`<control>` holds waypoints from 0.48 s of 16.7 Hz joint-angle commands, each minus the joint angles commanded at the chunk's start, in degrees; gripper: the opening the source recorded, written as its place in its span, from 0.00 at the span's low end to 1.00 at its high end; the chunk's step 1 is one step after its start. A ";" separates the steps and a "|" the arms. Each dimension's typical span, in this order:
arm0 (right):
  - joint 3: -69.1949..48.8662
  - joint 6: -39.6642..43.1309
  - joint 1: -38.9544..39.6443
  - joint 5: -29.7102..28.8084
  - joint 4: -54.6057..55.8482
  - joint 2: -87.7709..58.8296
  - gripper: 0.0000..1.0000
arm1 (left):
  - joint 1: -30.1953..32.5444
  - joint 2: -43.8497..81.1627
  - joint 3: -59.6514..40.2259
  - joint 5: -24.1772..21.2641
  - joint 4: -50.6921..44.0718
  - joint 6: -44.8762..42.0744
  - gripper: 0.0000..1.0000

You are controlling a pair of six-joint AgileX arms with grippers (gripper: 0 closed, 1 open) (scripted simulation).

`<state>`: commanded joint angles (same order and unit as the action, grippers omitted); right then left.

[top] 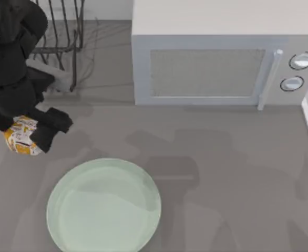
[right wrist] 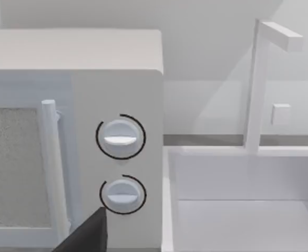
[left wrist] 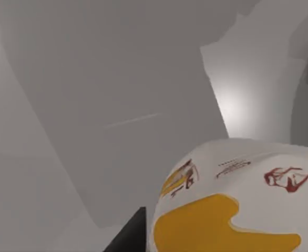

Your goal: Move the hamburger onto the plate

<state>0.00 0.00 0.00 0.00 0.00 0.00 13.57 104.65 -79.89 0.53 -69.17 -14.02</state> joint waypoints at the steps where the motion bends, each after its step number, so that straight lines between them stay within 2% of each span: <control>1: 0.00 0.00 0.00 0.00 0.00 0.00 1.00 | 2.67 -0.07 0.39 0.16 -0.36 7.06 0.00; 8: 0.00 0.00 0.00 0.00 0.00 0.00 1.00 | 18.43 -0.14 3.88 0.30 -2.14 60.35 0.00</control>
<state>0.00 0.00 0.00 0.00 0.00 0.00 32.01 104.51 -76.01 0.83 -71.31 46.32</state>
